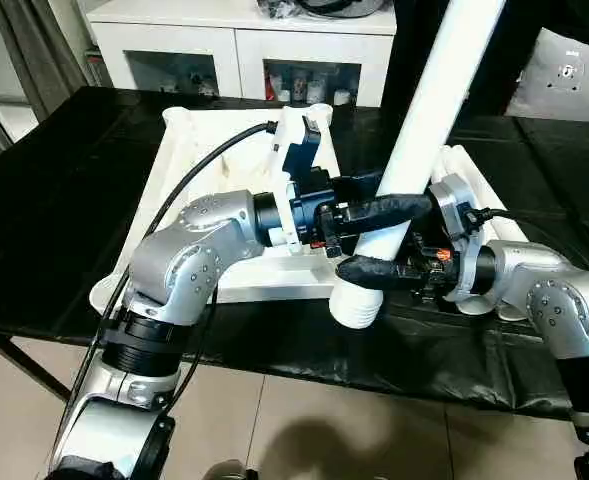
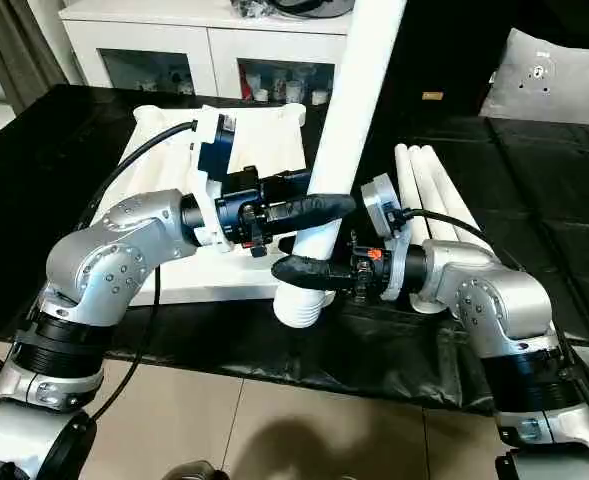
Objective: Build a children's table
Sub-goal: Pick table leg
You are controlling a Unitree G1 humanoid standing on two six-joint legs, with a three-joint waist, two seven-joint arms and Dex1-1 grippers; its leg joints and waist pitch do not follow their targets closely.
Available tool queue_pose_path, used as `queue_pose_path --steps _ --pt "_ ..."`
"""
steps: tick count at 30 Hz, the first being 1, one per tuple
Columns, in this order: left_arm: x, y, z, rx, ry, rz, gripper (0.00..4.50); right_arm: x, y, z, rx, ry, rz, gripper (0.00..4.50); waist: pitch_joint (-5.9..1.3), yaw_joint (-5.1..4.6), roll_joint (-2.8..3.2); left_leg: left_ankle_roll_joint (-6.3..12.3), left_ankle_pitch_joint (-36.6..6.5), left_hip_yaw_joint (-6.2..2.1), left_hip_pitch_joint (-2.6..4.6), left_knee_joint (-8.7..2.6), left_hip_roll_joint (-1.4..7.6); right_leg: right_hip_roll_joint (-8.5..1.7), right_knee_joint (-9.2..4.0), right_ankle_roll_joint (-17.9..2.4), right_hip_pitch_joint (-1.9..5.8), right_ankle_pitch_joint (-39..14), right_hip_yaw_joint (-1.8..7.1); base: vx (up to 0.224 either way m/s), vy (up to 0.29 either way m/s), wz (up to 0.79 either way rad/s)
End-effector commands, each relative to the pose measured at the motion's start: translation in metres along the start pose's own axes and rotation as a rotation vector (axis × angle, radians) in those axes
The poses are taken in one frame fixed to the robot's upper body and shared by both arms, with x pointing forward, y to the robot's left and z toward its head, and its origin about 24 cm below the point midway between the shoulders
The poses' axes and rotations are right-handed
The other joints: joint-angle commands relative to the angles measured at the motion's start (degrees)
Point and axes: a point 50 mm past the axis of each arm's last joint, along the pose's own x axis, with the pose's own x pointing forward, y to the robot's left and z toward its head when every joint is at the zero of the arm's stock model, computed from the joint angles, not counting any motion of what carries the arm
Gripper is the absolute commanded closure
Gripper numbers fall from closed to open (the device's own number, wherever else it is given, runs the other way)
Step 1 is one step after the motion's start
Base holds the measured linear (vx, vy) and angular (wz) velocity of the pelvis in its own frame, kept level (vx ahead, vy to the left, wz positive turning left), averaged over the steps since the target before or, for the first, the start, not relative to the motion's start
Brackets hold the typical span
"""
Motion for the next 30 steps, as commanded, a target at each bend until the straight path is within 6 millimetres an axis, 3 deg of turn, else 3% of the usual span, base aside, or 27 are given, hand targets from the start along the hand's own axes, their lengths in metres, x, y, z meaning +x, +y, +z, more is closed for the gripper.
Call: queue_pose_path --steps 1,12,13,22,23,24,30 --pt "0.002 -0.001 0.004 0.037 0.012 -0.009 2.66 -0.001 0.000 0.005 -0.015 -0.005 0.005 2.47 -4.19 0.02 -0.99 3.41 -2.49 -0.49 0.52 -3.60 2.66 -4.30 -4.11 -14.41 3.32 -1.87 2.36 0.000 0.000 0.00" --pt "0.004 0.001 0.005 0.016 -0.019 0.045 2.66 0.005 -0.003 0.001 -0.027 -0.008 -0.068 2.55 -4.18 -0.08 -1.04 2.99 -2.80 -0.45 0.57 -3.65 2.69 -4.34 -4.14 -14.48 3.30 -2.06 2.40 0.000 0.000 0.00" --pt "0.006 -0.004 0.004 0.011 -0.014 0.014 2.10 0.006 -0.003 -0.002 -0.038 0.010 -0.084 2.56 -4.17 -0.04 -1.06 2.97 -2.68 -0.47 0.53 -3.65 2.64 -4.31 -4.15 -14.39 3.33 -2.06 2.40 0.000 0.000 0.00" --pt "0.023 -0.021 0.002 -0.051 -0.081 -0.065 1.32 0.020 -0.008 -0.012 -0.039 -0.034 -0.148 2.59 -4.15 -0.13 -1.06 2.79 -2.68 -0.47 0.48 -3.74 2.71 -4.33 -4.18 -14.26 3.27 -1.72 2.41 0.000 0.000 0.00" --pt "0.025 -0.022 0.004 -0.074 -0.108 -0.071 1.26 0.021 -0.008 -0.013 -0.034 -0.037 -0.151 2.59 -4.13 -0.05 -0.24 2.60 -3.07 -0.51 0.50 -3.66 2.66 -4.37 -4.09 -14.30 3.19 -1.96 2.45 0.000 0.000 0.00" --pt "0.025 -0.023 0.005 -0.096 -0.133 -0.072 1.24 0.021 -0.008 -0.014 -0.032 -0.039 -0.154 2.59 -4.14 -0.21 -0.73 2.63 -3.41 -0.43 0.44 -3.69 2.60 -4.24 -4.35 -14.22 3.29 -1.85 2.46 0.000 0.000 0.00" --pt "0.022 -0.017 0.013 -0.195 -0.255 -0.028 1.24 0.020 -0.006 -0.017 -0.032 -0.075 -0.188 2.59 -4.12 -0.18 -0.72 2.80 -3.33 -0.46 0.38 -3.67 2.60 -4.21 -4.23 -14.30 3.32 -0.90 2.45 0.000 0.000 0.00"
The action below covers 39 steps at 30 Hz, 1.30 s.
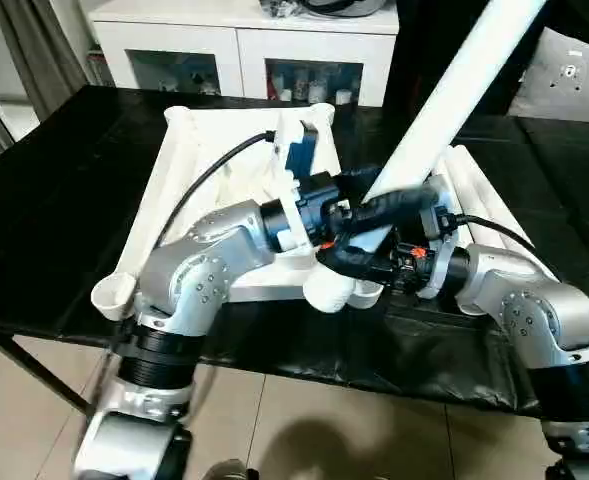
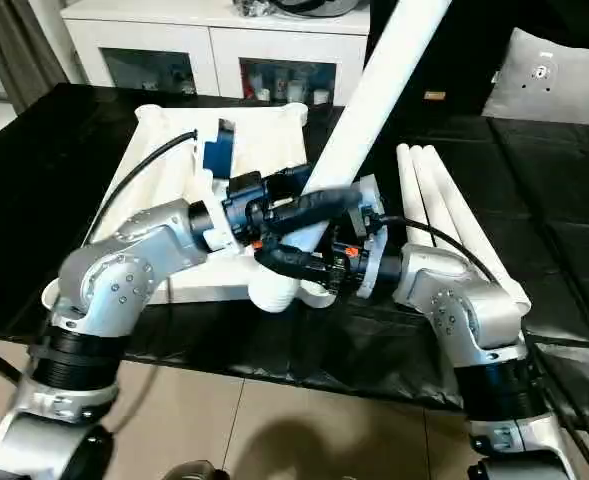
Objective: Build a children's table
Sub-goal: Pick table leg, then move to table
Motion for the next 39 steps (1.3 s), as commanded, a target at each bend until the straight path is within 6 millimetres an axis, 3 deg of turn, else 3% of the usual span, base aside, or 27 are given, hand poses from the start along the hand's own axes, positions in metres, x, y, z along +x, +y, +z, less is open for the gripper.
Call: queue_pose_path --steps 1,2,6,11,12,14,17,19,20,21,22,24,25,27,28,29,30,32,33,34,35,36,37,39 --pt "0.010 -0.012 0.015 -0.009 -0.090 -0.072 1.24 -0.003 -0.003 -0.008 0.023 0.007 -0.078 2.59 -4.05 -0.08 -0.79 2.83 -3.49 -0.56 0.47 -3.73 2.63 -4.27 -4.35 -14.35 3.41 -1.26 2.41 0.000 0.000 0.00" --pt "0.008 -0.009 0.017 -0.007 -0.110 -0.038 1.24 -0.004 -0.004 -0.005 0.004 -0.032 -0.104 2.59 -4.04 -0.14 -0.97 2.69 -3.84 -0.52 0.41 -3.75 2.61 -4.30 -4.43 -14.35 3.45 -1.85 2.40 0.000 0.000 0.00" --pt "-0.006 0.005 0.021 0.098 -0.105 0.126 1.24 -0.013 -0.008 -0.002 -0.003 -0.067 -0.228 2.60 -3.89 -0.27 -0.75 1.85 -4.75 -0.71 0.58 -4.04 2.67 -4.10 -4.83 -12.27 3.33 -4.98 2.43 0.000 0.000 0.00" --pt "-0.041 0.030 0.030 0.326 -0.045 0.480 1.24 -0.026 -0.006 -0.005 -0.044 -0.042 -0.430 2.60 -4.08 -0.62 -0.53 1.17 -3.39 -0.84 0.53 -4.08 2.57 -3.99 -4.60 -9.80 3.42 -2.19 2.43 0.000 0.000 0.00" --pt "-0.051 0.034 0.030 0.389 -0.013 0.560 1.24 -0.029 -0.006 -0.007 -0.072 -0.030 -0.503 2.60 -4.02 -0.86 -0.76 0.80 -3.17 -0.92 0.41 -4.19 2.48 -3.93 -4.71 -9.39 3.39 -2.14 2.35 0.000 0.000 0.00" --pt "-0.066 0.038 0.025 0.448 0.040 0.635 1.24 -0.033 -0.006 -0.009 -0.108 -0.030 -0.647 2.60 -3.93 -1.17 -0.52 0.00 -3.65 -0.85 0.52 -4.38 2.45 -3.94 -4.80 -8.60 3.17 -3.44 2.38 0.000 0.000 0.00" --pt "-0.080 0.042 0.018 0.467 0.037 0.756 1.24 -0.034 -0.006 -0.013 -0.084 -0.056 -0.775 2.60 -3.99 -1.48 -0.47 -0.73 -4.18 -0.73 0.65 -4.41 2.40 -3.91 -4.79 -8.84 3.00 -4.21 2.43 0.000 0.000 0.00" --pt "-0.097 0.047 0.010 0.501 0.055 0.923 1.24 -0.036 -0.005 -0.023 -0.041 -0.047 -0.879 2.60 -3.88 -1.49 -0.89 -0.52 -4.32 -0.73 0.51 -4.54 2.58 -3.92 -4.72 -8.89 2.98 -4.00 2.55 0.000 0.000 0.00" --pt "-0.100 0.048 0.008 0.494 0.068 0.950 1.24 -0.036 -0.004 -0.025 -0.030 -0.044 -0.891 2.60 -3.87 -1.42 -0.71 -0.53 -4.31 -0.73 0.58 -4.55 2.58 -3.93 -4.68 -8.78 2.90 -3.82 2.56 0.000 0.000 0.00" --pt "-0.111 0.049 0.003 0.487 0.087 1.007 1.24 -0.038 -0.003 -0.029 -0.020 -0.035 -0.931 2.60 -3.84 -1.43 0.04 -0.56 -4.64 -0.82 0.60 -4.54 2.50 -3.90 -4.66 -8.72 2.76 -4.05 2.54 0.000 0.000 0.00" --pt "-0.132 0.051 -0.007 0.447 0.117 1.136 1.24 -0.040 -0.002 -0.029 -0.090 -0.005 -0.988 2.60 -3.87 -1.60 0.35 -1.41 -5.67 -0.91 0.63 -4.64 2.59 -3.86 -4.77 -8.36 2.74 -4.36 2.51 0.000 0.000 0.00" --pt "-0.138 0.050 -0.011 0.451 0.120 1.172 1.24 -0.043 -0.002 -0.025 -0.144 0.006 -1.049 2.60 -3.71 -1.77 0.04 -1.98 -7.30 -0.77 0.62 -4.75 2.32 -3.74 -5.15 -7.76 2.72 -6.00 2.54 0.000 0.000 0.00" --pt "-0.145 0.045 -0.015 0.463 0.102 1.183 1.24 -0.050 -0.004 -0.018 -0.200 -0.025 -1.114 2.60 -3.69 -1.82 -0.51 -1.99 -7.28 -0.81 0.57 -4.89 2.38 -3.78 -5.17 -7.32 2.71 -7.24 2.59 0.000 0.000 0.00" --pt "-0.147 0.044 -0.015 0.469 0.094 1.181 1.24 -0.052 -0.004 -0.015 -0.205 -0.042 -1.129 2.60 -3.52 -1.83 -0.23 -2.02 -8.51 -0.71 0.69 -4.98 2.42 -3.84 -5.55 -6.85 2.34 -9.44 2.69 0.000 0.000 0.00" --pt "-0.153 0.039 -0.022 0.475 0.102 1.191 1.24 -0.058 -0.003 -0.010 -0.137 -0.179 -1.111 2.60 -3.57 -1.91 0.10 -1.58 -10.55 -0.75 0.90 -5.07 2.56 -3.97 -5.73 -6.59 2.17 -10.59 2.82 0.000 0.000 0.00" --pt "-0.155 0.038 -0.024 0.473 0.104 1.202 1.24 -0.060 -0.002 -0.009 -0.116 -0.200 -1.118 2.60 -3.50 -1.89 0.54 -1.51 -11.01 -0.97 0.89 -5.21 2.81 -4.14 -5.67 -6.51 2.20 -10.48 2.86 0.000 0.000 0.00" --pt "-0.155 0.037 -0.026 0.463 0.093 1.211 1.24 -0.061 -0.001 -0.011 -0.106 -0.185 -1.125 2.60 -3.42 -2.11 0.48 -1.43 -11.03 -0.92 0.84 -5.33 2.76 -3.67 -5.83 -6.40 2.10 -9.50 2.66 0.000 0.000 0.00" --pt "-0.152 0.033 -0.027 0.458 0.074 1.211 1.24 -0.062 0.001 -0.012 -0.150 -0.194 -1.146 2.60 -3.59 -2.05 -0.19 -1.43 -9.57 -0.77 0.77 -5.15 2.62 -3.59 -5.57 -6.72 2.27 -7.01 2.73 0.000 0.000 0.00" --pt "-0.151 0.032 -0.028 0.458 0.072 1.210 1.24 -0.062 0.001 -0.011 -0.165 -0.208 -1.151 2.60 -3.61 -1.86 0.14 -1.49 -9.30 -0.79 0.76 -5.12 2.61 -3.75 -5.43 -6.94 2.21 -6.78 2.75 0.000 0.000 0.00" --pt "-0.148 0.030 -0.030 0.464 0.072 1.185 1.24 -0.062 0.001 -0.018 -0.130 -0.185 -1.160 2.60 -3.46 -2.17 -1.50 -1.09 -9.25 -0.50 0.49 -5.13 2.51 -3.73 -5.83 -6.70 2.42 -7.41 2.78 0.000 0.000 0.00" --pt "-0.147 0.028 -0.032 0.470 0.073 1.174 1.24 -0.063 0.001 -0.024 -0.100 -0.181 -1.162 2.60 -3.50 -1.94 -1.40 -0.84 -8.62 -0.65 0.37 -5.16 2.42 -3.91 -5.40 -6.75 2.66 -7.64 2.77 0.000 0.000 0.00" --pt "-0.146 0.027 -0.032 0.480 0.068 1.175 1.24 -0.063 0.001 -0.029 -0.080 -0.169 -1.171 2.60 -3.46 -1.83 -0.65 -0.43 -8.47 -0.57 0.52 -5.15 2.48 -3.91 -5.66 -6.52 2.22 -8.67 2.84 0.000 0.000 0.00" --pt "-0.146 0.027 -0.032 0.491 0.062 1.182 1.24 -0.061 0.001 -0.034 -0.057 -0.151 -1.159 2.60 -3.43 -1.93 -0.50 -0.19 -8.89 -0.55 0.41 -5.13 2.35 -3.98 -5.76 -6.27 2.28 -9.40 2.92 0.000 0.000 0.00" --pt "-0.143 0.027 -0.032 0.484 0.062 1.180 1.24 -0.055 0.004 -0.034 -0.071 -0.143 -1.120 2.60 -3.60 -1.95 -1.19 1.21 -8.32 -0.20 -0.04 -4.79 1.97 -4.77 -5.87 -6.37 2.82 -9.39 3.45 0.000 0.000 0.00"
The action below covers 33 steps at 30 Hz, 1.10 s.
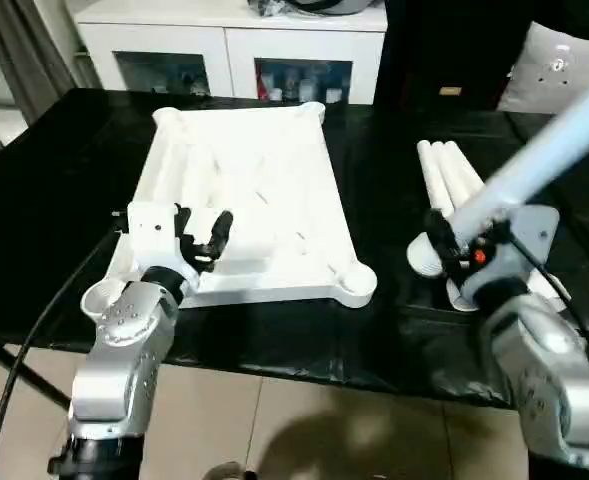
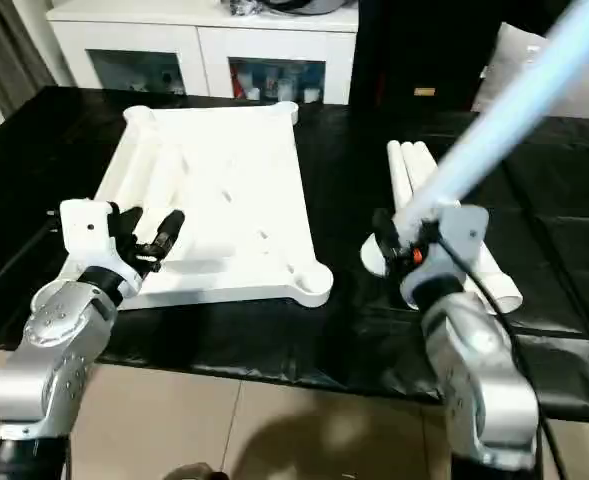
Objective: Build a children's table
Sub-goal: Move to table
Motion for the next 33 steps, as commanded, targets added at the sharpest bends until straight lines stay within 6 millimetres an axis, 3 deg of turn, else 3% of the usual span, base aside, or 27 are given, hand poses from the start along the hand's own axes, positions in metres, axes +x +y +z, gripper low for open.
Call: queue_pose_path --steps 1,2,3,4,5,6,7,8,9,10,11,12,13,14,15,16,17,18,19,22,25,26,27,29,30,32,33 --pt "0.001 -0.003 0.006 0.029 -0.017 -0.012 1.24 0.001 0.009 0.003 -0.025 -0.003 0.055 2.60 -3.40 0.44 -2.46 6.22 -6.18 -0.29 -1.00 -2.92 1.50 -7.19 -6.27 -7.34 3.90 -11.93 4.43 0.000 0.000 0.00" --pt "0.001 -0.004 0.005 0.034 -0.017 -0.024 1.24 0.002 0.010 0.001 -0.027 0.005 0.056 2.60 -3.53 1.06 -2.02 7.75 -5.38 -0.68 -1.31 -1.88 1.50 -8.95 -6.69 -7.45 4.31 -13.45 5.38 0.000 0.000 0.00" --pt "0.000 -0.004 0.004 0.039 -0.015 -0.021 1.24 0.004 0.009 -0.001 0.002 0.000 0.051 2.60 -3.89 1.65 -1.31 5.96 -6.19 0.39 0.99 1.28 1.90 -9.20 -8.60 -6.37 2.46 -20.29 10.43 -0.021 0.050 -0.10" --pt "0.000 -0.003 0.004 0.041 -0.016 -0.016 1.24 0.005 0.008 -0.001 0.011 -0.002 0.047 2.60 -3.73 2.31 -2.32 5.00 -8.27 0.04 0.27 2.28 1.19 -9.17 -8.55 -6.45 3.51 -22.39 12.80 -0.018 0.121 -0.47" --pt "0.001 -0.001 0.004 0.048 -0.015 0.002 1.24 0.006 0.007 -0.001 0.006 -0.006 0.029 2.60 -3.03 3.30 -2.20 3.53 -9.32 -2.03 -2.05 4.03 0.65 -10.62 -9.17 -7.34 5.35 -26.27 15.63 -0.007 0.109 -0.45" --pt "0.002 0.001 0.006 0.078 -0.020 0.018 1.24 0.005 0.007 0.001 -0.007 -0.018 0.048 2.60 -2.82 3.63 -2.39 3.04 -9.22 -2.87 -2.47 4.49 0.54 -10.44 -9.35 -7.58 5.43 -27.47 16.42 -0.001 0.161 -0.71" --pt "0.003 0.001 0.008 0.097 -0.025 0.022 1.24 0.004 0.009 0.002 -0.010 -0.025 0.070 2.60 -2.86 2.97 -1.13 -0.23 -7.40 -2.31 0.40 -1.00 0.55 -1.93 -7.49 -6.30 2.34 -23.71 12.38 -0.005 0.090 -0.34" --pt "0.003 0.001 0.008 0.110 -0.029 0.023 1.24 0.003 0.010 0.003 -0.010 -0.030 0.086 2.60 -2.78 2.16 -0.42 -1.26 -8.81 -2.16 2.77 -3.45 1.63 1.87 -5.51 -4.00 -0.79 -20.10 9.53 -0.013 0.204 -0.61" --pt "0.004 0.001 0.007 0.135 -0.015 0.016 1.24 0.002 0.010 0.004 0.026 -0.043 0.086 2.60 -3.65 0.48 0.29 -4.25 -12.42 -1.72 6.31 -4.14 3.94 3.13 -2.32 -1.88 -3.87 -13.31 5.81 -0.048 0.209 -0.44" --pt "0.004 0.001 0.006 0.143 -0.007 0.011 1.24 0.002 0.009 0.003 0.035 -0.043 0.076 2.60 -3.74 -0.01 1.62 -10.35 -13.99 -1.85 4.88 -6.40 6.08 2.67 -0.26 -0.48 -3.28 -6.47 3.90 -0.070 0.299 -0.64" --pt "0.003 0.001 0.004 0.099 -0.001 0.023 1.24 0.002 0.005 0.002 0.032 -0.028 0.046 2.60 -3.70 -0.36 2.06 -12.67 -13.67 -2.05 4.58 -7.74 7.76 2.40 0.66 0.02 -3.22 -4.13 2.60 -0.061 0.184 -0.37" --pt "0.003 0.001 0.004 0.082 -0.005 0.024 1.24 0.002 0.006 0.001 0.039 -0.025 0.050 2.60 -4.00 -0.24 3.74 -14.31 -10.76 -1.96 4.14 -8.43 9.20 1.77 1.60 0.59 -3.31 -1.59 1.33 -0.035 0.148 -0.42" --pt "0.003 0.001 0.005 0.071 -0.007 0.023 1.24 0.001 0.007 0.002 0.050 -0.025 0.056 2.60 -4.16 -0.26 2.03 -7.28 0.34 -3.84 2.34 -8.10 10.03 -0.90 3.25 -0.43 -0.85 3.15 -0.65 -0.014 0.057 -0.22" --pt "0.003 -0.001 0.004 0.087 -0.002 0.007 1.24 0.000 0.006 0.002 0.028 -0.030 0.045 2.60 -4.20 -0.71 2.58 -3.56 1.70 -4.06 2.90 -7.26 9.40 -1.62 1.51 -0.88 -0.68 2.81 -0.44 -0.034 0.079 -0.32" --pt "0.002 -0.002 0.004 0.105 0.005 -0.007 1.24 0.000 0.005 0.003 -0.004 -0.039 0.021 2.60 -4.73 -1.03 0.18 1.00 0.69 -2.35 3.49 -4.47 6.68 -3.45 -1.78 -4.08 -0.37 5.49 0.68 0.000 0.000 0.00" --pt "0.002 -0.002 0.002 0.109 0.009 -0.008 1.24 0.000 0.001 0.002 -0.026 -0.043 -0.027 2.60 -5.75 -1.17 -1.63 3.63 5.17 -0.03 -0.72 -2.03 0.75 -5.56 -2.30 -8.00 4.21 17.92 2.15 0.000 0.000 0.00" --pt "0.002 -0.001 0.001 0.094 0.008 0.000 1.24 0.001 0.001 -0.001 -0.013 -0.018 -0.029 2.60 -5.74 0.19 -1.10 4.70 4.01 0.06 -0.80 -1.64 0.61 -7.09 -2.83 -8.50 3.78 20.99 3.10 -0.050 -0.028 0.02" --pt "0.002 0.001 0.001 0.087 0.012 0.010 1.24 0.001 0.001 -0.004 0.000 0.003 -0.025 2.60 -5.23 0.27 -1.04 6.08 0.67 -0.03 -0.62 -1.39 1.06 -7.62 -3.55 -8.77 2.83 20.34 3.71 -0.066 -0.050 -0.02" --pt "0.002 0.001 0.001 0.083 0.012 0.016 1.24 0.002 0.002 -0.004 -0.008 0.017 -0.012 2.60 -4.23 -0.55 -0.47 5.88 -6.45 -0.52 -0.42 -2.94 1.92 -6.45 -4.87 -9.30 3.01 3.41 2.33 -0.066 -0.050 -0.02" --pt "0.002 -0.003 0.001 0.050 -0.008 -0.008 1.24 -0.001 0.006 -0.004 0.000 0.024 0.031 2.60 -3.10 -1.42 -0.92 3.05 -16.24 -0.75 1.09 -4.06 3.10 -5.02 -6.81 -6.40 1.56 -22.07 2.05 -0.069 -0.040 0.02" --pt "0.003 0.001 -0.001 0.046 0.004 0.040 1.24 0.000 0.004 -0.007 -0.023 0.030 0.022 2.60 -2.75 -1.70 -0.36 0.21 -20.04 -1.33 1.56 -4.70 3.23 -5.06 -7.30 -3.58 1.26 -27.81 2.06 -0.068 -0.012 0.00" --pt "0.004 0.002 0.000 0.068 -0.001 0.046 1.24 0.000 0.004 -0.008 -0.022 0.049 0.021 2.60 -2.74 -1.79 -0.35 -0.29 -20.49 -1.38 1.66 -4.87 3.22 -5.05 -7.34 -3.13 1.24 -27.48 2.14 0.000 0.000 0.00" --pt "0.004 0.002 0.001 0.076 -0.002 0.046 1.24 0.000 0.004 -0.008 -0.022 0.050 0.025 2.60 -2.68 -1.90 -1.09 -0.25 -20.51 -1.32 1.68 -4.95 3.26 -5.02 -7.43 -2.94 1.24 -27.35 2.18 0.000 0.000 0.00" --pt "0.004 0.001 0.001 0.120 0.001 0.049 1.24 0.001 0.006 -0.007 -0.023 0.046 0.037 2.60 -2.79 -1.96 -0.50 -1.49 -20.35 -1.83 2.16 -5.32 3.77 -4.46 -7.09 -3.05 1.23 -24.40 1.96 0.000 0.000 0.00" --pt "0.004 0.000 0.001 0.129 0.002 0.049 1.24 0.002 0.006 -0.007 -0.020 0.046 0.035 2.60 -2.91 -2.44 0.28 -3.36 -21.73 -2.97 2.86 -6.13 5.13 -2.93 -6.81 -2.71 1.43 -18.81 1.16 0.000 0.000 0.00" --pt "0.003 0.001 0.000 0.129 0.013 0.051 1.24 0.004 0.007 -0.005 -0.021 0.044 0.050 2.60 -2.95 -3.42 1.55 -4.26 -24.07 -6.12 3.88 -8.96 10.42 -1.74 -3.88 -2.93 1.33 -8.45 -0.55 0.000 0.000 0.00" --pt "0.003 0.001 -0.001 0.127 0.013 0.049 1.24 0.004 0.010 -0.003 -0.019 0.038 0.069 2.60 -3.01 -3.97 1.64 -2.17 -22.56 -7.53 3.84 -10.67 13.39 -2.00 -0.05 -2.68 1.17 -4.45 -1.03 0.000 0.000 0.00"
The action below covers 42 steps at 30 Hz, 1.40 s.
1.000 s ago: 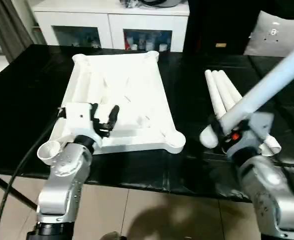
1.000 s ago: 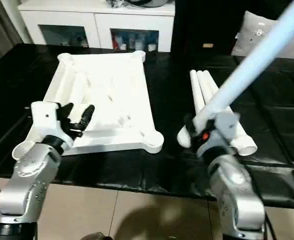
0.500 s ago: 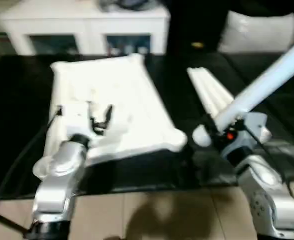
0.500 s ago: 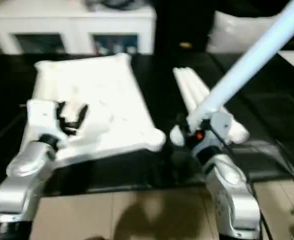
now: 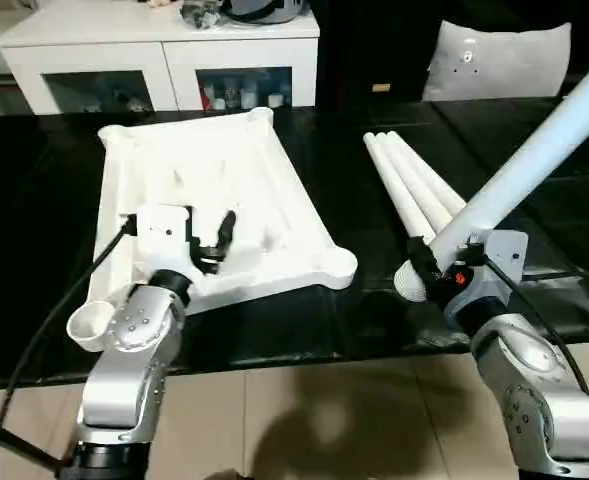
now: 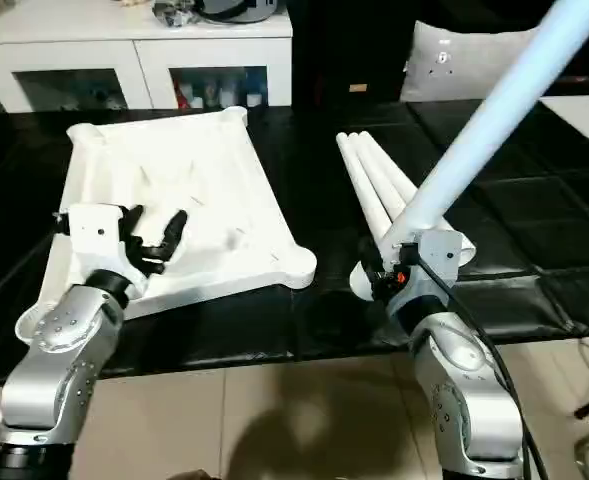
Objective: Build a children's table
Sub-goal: Move to table
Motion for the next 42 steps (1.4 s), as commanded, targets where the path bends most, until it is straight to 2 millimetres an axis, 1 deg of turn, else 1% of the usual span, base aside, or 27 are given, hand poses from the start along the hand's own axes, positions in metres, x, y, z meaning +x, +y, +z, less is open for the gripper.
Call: queue_pose_path --steps 1,2,3,4,5,6,7,8,9,10,13,15,17,18,19,21,24,25,27,28,29,31,36,39,40,41,42 --pt "0.001 -0.003 0.000 -0.005 0.001 -0.005 1.24 0.002 0.002 0.006 -0.007 -0.020 0.036 2.60 -2.96 -1.20 0.44 -0.17 -17.83 -8.70 3.77 -11.31 14.48 -2.94 3.84 -2.87 -2.00 -4.03 1.14 0.038 -0.088 0.05" --pt "0.001 -0.001 -0.001 -0.011 0.009 0.008 1.24 0.003 0.002 0.006 -0.012 -0.019 0.039 2.60 -3.10 -1.24 0.33 2.75 -15.02 -8.47 3.88 -10.60 13.83 -3.45 4.13 -3.33 -2.32 -3.55 1.65 0.038 -0.088 0.05" --pt "0.001 0.000 -0.001 -0.016 0.009 0.016 1.24 0.003 0.002 0.006 -0.012 -0.017 0.039 2.60 -3.57 -1.12 -0.82 9.31 -9.69 -6.07 2.64 -7.21 9.55 -5.08 1.34 -7.73 -1.52 1.42 3.24 0.036 -0.151 0.04" --pt "0.001 0.002 -0.001 -0.020 0.013 0.034 1.24 0.003 0.003 0.005 -0.006 -0.012 0.049 2.60 -3.97 -0.77 -1.76 10.98 -8.44 -3.41 1.00 -4.20 5.27 -6.06 -1.52 -13.05 -0.47 6.08 4.12 0.012 -0.089 0.00" --pt "0.001 0.003 -0.002 -0.017 0.019 0.036 1.24 0.002 0.004 0.006 -0.001 -0.012 0.056 2.60 -4.14 1.70 -3.71 10.27 -4.61 -0.53 -2.59 2.76 -2.59 -9.19 -4.52 -13.38 3.12 9.22 5.97 0.029 -0.177 0.03" --pt "0.000 0.002 -0.001 -0.018 0.012 0.027 1.24 0.002 0.004 0.007 0.010 -0.021 0.059 2.60 -3.67 2.59 -4.49 6.86 0.99 -1.61 -2.91 1.37 -1.59 -9.04 -3.70 -4.39 2.91 7.51 5.80 0.021 -0.172 -0.01" --pt "0.000 0.001 -0.001 -0.018 0.007 0.019 1.24 0.002 0.004 0.008 0.016 -0.028 0.059 2.60 -3.81 3.21 -3.11 5.25 1.79 -2.62 -2.67 -0.39 -0.40 -8.40 -3.37 1.18 2.94 4.71 5.52 0.021 -0.172 -0.01" --pt "0.000 0.001 0.000 -0.018 0.001 0.014 1.24 0.001 0.004 0.011 0.031 -0.061 0.061 2.60 -3.67 3.08 -3.08 4.99 1.65 -2.89 -2.53 -1.24 0.05 -7.33 -3.32 2.74 2.67 4.09 4.78 0.006 -0.137 -0.08" --pt "0.000 0.001 0.000 -0.014 -0.001 0.016 1.24 0.002 0.001 0.013 0.068 -0.068 0.042 2.60 -3.75 3.04 -2.19 3.73 1.63 -3.46 -2.39 -2.33 0.77 -5.40 -2.80 3.93 2.68 3.38 3.48 0.002 -0.086 -0.03" --pt "0.000 0.000 0.001 -0.016 -0.005 0.013 1.24 0.003 0.002 0.013 0.067 -0.059 0.047 2.60 -3.77 3.11 -1.82 3.20 0.31 -3.62 -1.75 -2.51 1.41 -5.06 -3.00 3.63 2.12 2.15 3.49 -0.007 -0.089 -0.02" --pt "0.000 -0.002 0.001 -0.025 -0.009 -0.009 1.24 0.003 0.004 0.013 0.071 -0.046 0.069 2.60 -3.62 2.83 -1.26 0.97 -4.08 -4.25 -0.23 -4.30 3.63 -4.84 -3.05 -3.28 1.97 -3.73 3.30 0.000 0.000 0.00" --pt "-0.001 -0.002 0.001 -0.027 -0.013 -0.010 1.24 0.004 0.006 0.013 0.045 -0.040 0.077 2.60 -3.38 2.56 -1.21 0.80 -4.87 -4.32 -0.23 -4.89 4.04 -5.15 -2.82 -6.49 2.11 -2.43 3.37 0.000 0.000 0.00" --pt "-0.001 -0.002 0.001 -0.038 -0.009 -0.004 1.24 0.004 0.007 0.009 -0.017 -0.013 0.082 2.60 -3.04 2.43 -1.20 0.08 -8.72 -4.10 0.20 -5.32 4.11 -5.55 -3.43 -8.31 2.04 -6.99 3.54 0.000 0.000 0.00" --pt "-0.001 -0.002 0.000 -0.037 -0.005 -0.002 1.24 0.004 0.007 0.009 -0.020 -0.011 0.086 2.60 -2.94 2.47 -0.94 -0.25 -9.61 -4.03 0.31 -5.42 4.06 -5.54 -3.53 -8.42 1.98 -8.26 3.59 0.000 0.000 0.00" --pt "-0.001 -0.001 -0.002 -0.030 0.008 0.008 1.24 0.003 0.009 0.007 -0.032 -0.012 0.099 2.60 -2.43 2.19 -1.37 -1.20 -15.53 -3.71 0.91 -5.78 3.97 -5.62 -4.20 -7.92 1.93 -15.47 3.71 0.000 0.000 0.00" --pt "-0.001 0.001 -0.005 -0.035 0.014 0.023 1.24 0.002 0.010 0.006 -0.013 -0.018 0.092 2.60 -2.03 2.14 -1.32 -2.57 -20.80 -3.62 1.77 -6.05 3.71 -5.97 -5.29 -6.24 1.51 -24.64 4.07 0.000 0.000 0.00" --pt "0.000 0.001 -0.004 -0.039 0.012 0.028 1.24 0.003 0.010 0.007 -0.028 -0.020 0.083 2.60 -1.78 1.59 -1.16 -3.06 -27.16 -3.70 2.94 -6.51 3.38 -5.48 -6.45 -3.61 1.97 -32.93 3.57 0.000 0.000 0.00" --pt "0.000 -0.002 -0.003 -0.025 0.008 0.003 1.24 0.003 0.011 0.008 -0.025 -0.021 0.091 2.60 -1.45 1.29 -1.29 -2.61 -28.90 -3.61 3.46 -6.42 3.06 -5.30 -7.05 -3.16 1.86 -35.69 3.39 0.000 0.000 0.00" --pt "-0.001 -0.004 -0.002 -0.011 0.004 -0.017 1.24 0.003 0.011 0.008 -0.023 -0.021 0.094 2.60 -1.55 1.29 -1.25 -2.14 -27.51 -3.60 3.16 -6.54 2.96 -5.52 -7.10 -3.05 2.43 -35.46 3.54 0.000 0.000 0.00" --pt "-0.001 -0.004 -0.002 -0.011 0.003 -0.016 1.24 0.003 0.010 0.007 -0.025 -0.015 0.100 2.60 -2.07 1.36 -1.66 -0.65 -25.17 -3.07 3.62 -6.59 2.92 -5.12 -7.11 -4.14 3.23 -33.03 3.56 0.000 0.000 0.00" --pt "-0.001 -0.003 -0.003 -0.021 0.004 -0.001 1.24 0.004 0.010 0.005 -0.042 -0.004 0.100 2.60 -2.08 1.39 -1.97 0.04 -23.31 -2.95 3.14 -6.73 2.86 -5.05 -7.01 -4.67 3.80 -31.35 3.57 0.000 0.000 0.00" --pt "-0.001 -0.002 -0.003 -0.022 0.008 0.010 1.24 0.005 0.011 0.003 -0.053 0.005 0.111 2.60 -2.70 1.82 -1.64 2.05 -15.91 -2.34 2.48 -6.53 2.63 -4.98 -6.50 -6.54 4.96 -24.37 3.81 0.027 -0.001 -0.01" --pt "-0.002 -0.003 -0.003 -0.016 0.008 -0.008 1.24 0.007 0.016 0.003 -0.072 0.013 0.161 2.60 -3.71 2.19 -1.97 6.65 -6.16 -2.03 1.97 -5.76 2.12 -4.18 -4.86 -10.81 6.37 -8.64 3.30 0.083 -0.003 0.02" --pt "-0.002 -0.002 -0.002 -0.021 0.004 -0.003 1.24 0.011 0.019 0.003 -0.143 0.027 0.164 2.60 -3.58 2.25 -1.51 7.95 -5.46 -2.04 2.51 -5.82 2.17 -3.80 -4.98 -11.48 6.65 -9.08 2.78 0.076 0.004 0.03" --pt "-0.002 -0.004 -0.002 -0.013 0.005 -0.015 1.24 0.011 0.020 0.002 -0.161 0.028 0.179 2.60 -3.61 3.73 -1.23 14.40 -2.36 -3.19 -2.00 -3.11 0.14 -8.79 -7.56 -6.50 10.21 -15.77 0.15 0.054 0.006 0.03" --pt "-0.002 -0.004 -0.003 -0.012 0.006 -0.017 1.24 0.010 0.021 0.002 -0.158 0.029 0.187 2.60 -3.02 2.74 -1.85 15.78 -2.53 -3.56 -2.06 -2.75 0.22 -8.57 -8.09 -5.83 9.60 -18.07 -0.32 0.104 0.020 0.42" --pt "-0.002 -0.004 -0.003 -0.011 0.006 -0.019 1.24 0.010 0.021 0.001 -0.154 0.031 0.197 2.60 -3.37 2.75 -1.12 16.72 0.18 -4.15 -2.42 -2.33 0.01 -7.72 -8.24 -5.36 10.85 -18.37 -2.03 0.107 0.025 0.72"
